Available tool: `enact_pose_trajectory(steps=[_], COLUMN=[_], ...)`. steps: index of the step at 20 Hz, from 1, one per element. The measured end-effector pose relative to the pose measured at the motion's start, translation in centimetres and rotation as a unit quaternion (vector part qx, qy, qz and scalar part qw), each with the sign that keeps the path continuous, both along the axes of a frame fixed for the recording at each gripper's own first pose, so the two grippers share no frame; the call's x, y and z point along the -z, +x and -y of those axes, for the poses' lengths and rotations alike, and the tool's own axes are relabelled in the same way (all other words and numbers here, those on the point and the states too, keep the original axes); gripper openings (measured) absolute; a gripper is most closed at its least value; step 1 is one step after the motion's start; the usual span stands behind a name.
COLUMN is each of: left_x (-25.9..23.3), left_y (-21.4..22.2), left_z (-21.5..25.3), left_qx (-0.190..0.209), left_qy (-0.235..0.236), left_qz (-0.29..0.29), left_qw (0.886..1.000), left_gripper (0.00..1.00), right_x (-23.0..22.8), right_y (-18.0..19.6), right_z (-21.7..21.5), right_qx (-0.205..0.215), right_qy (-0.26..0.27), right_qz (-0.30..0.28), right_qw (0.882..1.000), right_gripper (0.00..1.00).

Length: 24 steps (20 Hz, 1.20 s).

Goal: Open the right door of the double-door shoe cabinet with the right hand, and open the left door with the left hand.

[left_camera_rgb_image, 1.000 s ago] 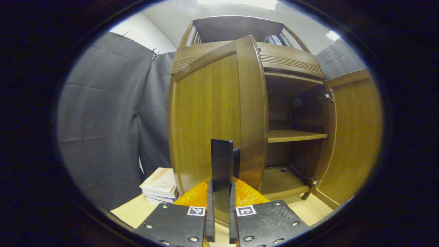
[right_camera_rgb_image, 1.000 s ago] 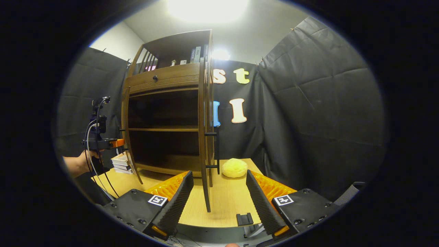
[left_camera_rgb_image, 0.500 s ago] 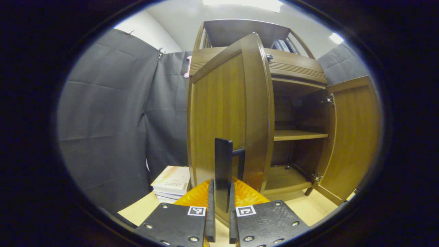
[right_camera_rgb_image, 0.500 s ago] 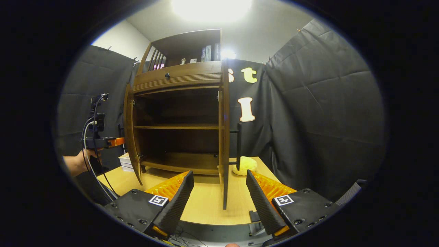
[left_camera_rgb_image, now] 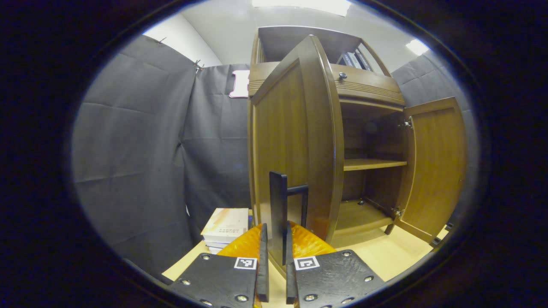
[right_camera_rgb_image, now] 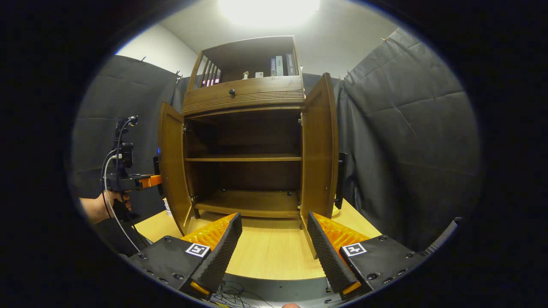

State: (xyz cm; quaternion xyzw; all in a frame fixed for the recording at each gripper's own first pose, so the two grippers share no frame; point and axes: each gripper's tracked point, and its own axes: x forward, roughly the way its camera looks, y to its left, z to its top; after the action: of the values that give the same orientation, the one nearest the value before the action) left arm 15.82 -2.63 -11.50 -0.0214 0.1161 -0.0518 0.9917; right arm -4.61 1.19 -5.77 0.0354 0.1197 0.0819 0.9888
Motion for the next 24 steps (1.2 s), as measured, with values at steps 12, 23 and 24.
enact_pose_trajectory(steps=[12,23,24], left_x=[0.6,-1.6,-2.1], left_y=[-0.8,-5.6,-6.4], left_z=[-7.8,-14.2,-14.2], left_qx=[-0.027,-0.072,-0.076], left_qy=[0.000,0.020,0.020], left_qz=[0.007,0.019,0.021], left_qw=[1.000,0.997,0.997], left_gripper=[0.18,0.18,0.18], right_x=[-0.3,-2.1,-2.5], right_y=[0.2,0.7,0.7], right_z=[-4.9,-4.1,-3.6], right_qx=[-0.006,0.023,0.027], right_qy=[-0.003,-0.018,-0.021], right_qz=[0.007,0.038,0.043], right_qw=[1.000,0.999,0.998], right_gripper=[0.96,0.93,0.93])
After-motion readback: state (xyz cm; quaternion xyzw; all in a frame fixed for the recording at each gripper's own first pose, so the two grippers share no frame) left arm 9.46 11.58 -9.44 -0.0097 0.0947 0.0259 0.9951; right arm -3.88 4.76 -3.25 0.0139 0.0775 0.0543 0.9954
